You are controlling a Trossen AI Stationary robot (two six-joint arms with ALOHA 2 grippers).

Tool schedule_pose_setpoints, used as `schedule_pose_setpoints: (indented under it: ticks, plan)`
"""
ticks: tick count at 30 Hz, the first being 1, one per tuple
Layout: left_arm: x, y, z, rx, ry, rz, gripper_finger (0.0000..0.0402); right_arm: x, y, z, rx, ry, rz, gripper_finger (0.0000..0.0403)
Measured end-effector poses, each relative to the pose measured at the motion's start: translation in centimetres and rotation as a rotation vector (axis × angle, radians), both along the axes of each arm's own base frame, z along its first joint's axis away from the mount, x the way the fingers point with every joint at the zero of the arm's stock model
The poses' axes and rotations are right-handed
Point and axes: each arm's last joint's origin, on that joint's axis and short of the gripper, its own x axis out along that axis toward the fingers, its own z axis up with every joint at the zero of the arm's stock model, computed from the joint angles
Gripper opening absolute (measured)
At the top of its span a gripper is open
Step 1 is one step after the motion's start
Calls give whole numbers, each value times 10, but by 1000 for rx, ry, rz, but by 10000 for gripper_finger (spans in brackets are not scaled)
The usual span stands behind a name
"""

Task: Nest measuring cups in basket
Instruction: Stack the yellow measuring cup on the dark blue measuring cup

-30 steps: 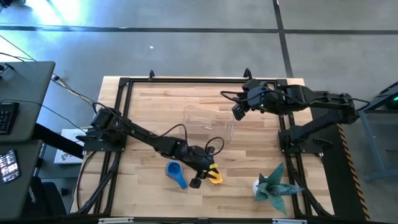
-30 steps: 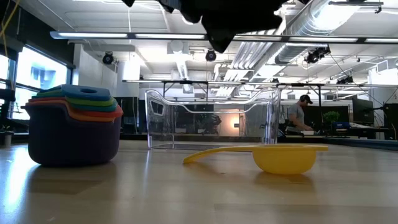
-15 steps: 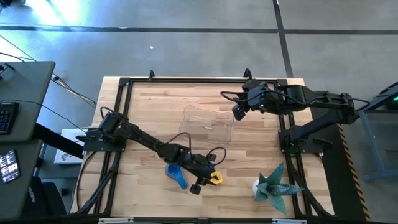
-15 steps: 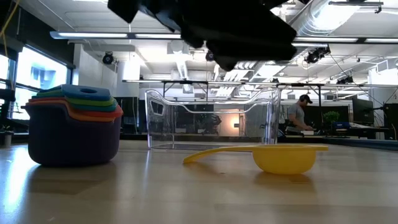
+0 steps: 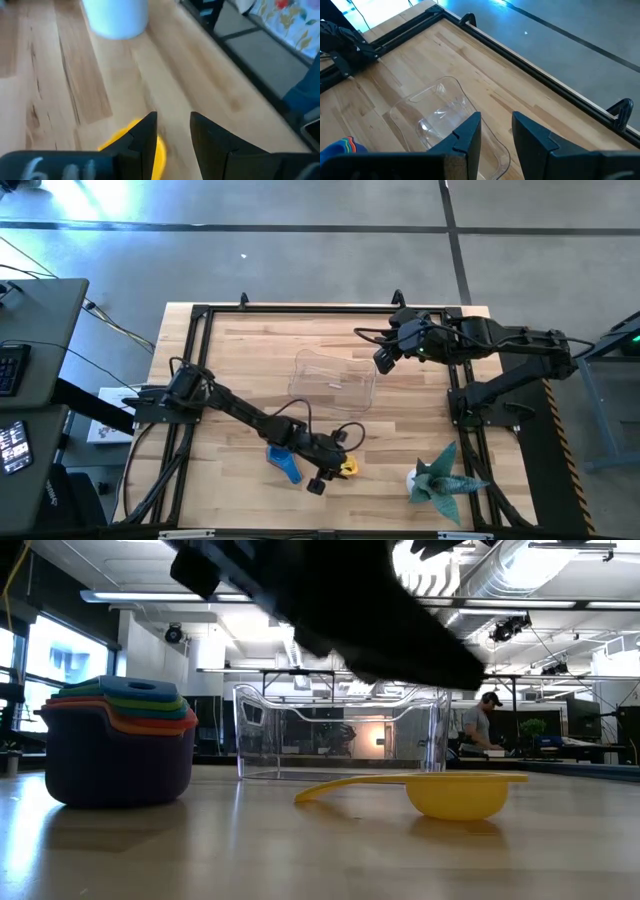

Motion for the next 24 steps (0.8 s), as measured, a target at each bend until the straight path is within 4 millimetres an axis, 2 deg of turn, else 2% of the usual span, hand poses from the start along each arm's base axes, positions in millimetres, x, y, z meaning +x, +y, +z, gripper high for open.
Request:
schedule_pose_setpoints:
  ticks: [11, 24]
  plan:
    - [0, 0, -20, 12, 61, 14, 107, 0, 0, 0, 0, 1, 0, 101]
    - [1, 1, -31, 35, 83, 5, 106, 0, 0, 0, 0, 1, 0, 101]
